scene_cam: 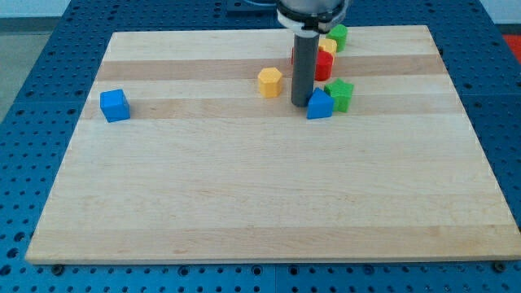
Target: Move yellow hexagon close to red star
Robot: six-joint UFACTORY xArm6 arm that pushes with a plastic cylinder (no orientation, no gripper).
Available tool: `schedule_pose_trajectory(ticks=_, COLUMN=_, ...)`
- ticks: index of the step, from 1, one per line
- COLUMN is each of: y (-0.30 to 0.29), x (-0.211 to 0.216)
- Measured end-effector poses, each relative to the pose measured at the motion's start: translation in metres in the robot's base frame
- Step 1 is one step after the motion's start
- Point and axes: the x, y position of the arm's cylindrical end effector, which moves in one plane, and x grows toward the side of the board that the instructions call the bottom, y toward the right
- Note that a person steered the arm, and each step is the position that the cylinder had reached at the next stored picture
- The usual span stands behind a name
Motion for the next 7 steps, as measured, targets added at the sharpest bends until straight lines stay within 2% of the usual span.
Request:
schedule_pose_trajectory(ticks=2, y=-0.064, x=-0.021)
schedule_pose_trajectory(ticks=4, y=-0.067, x=-0.023)
schedule_pose_trajectory(ticks=7, y=-0.067, x=-0.049)
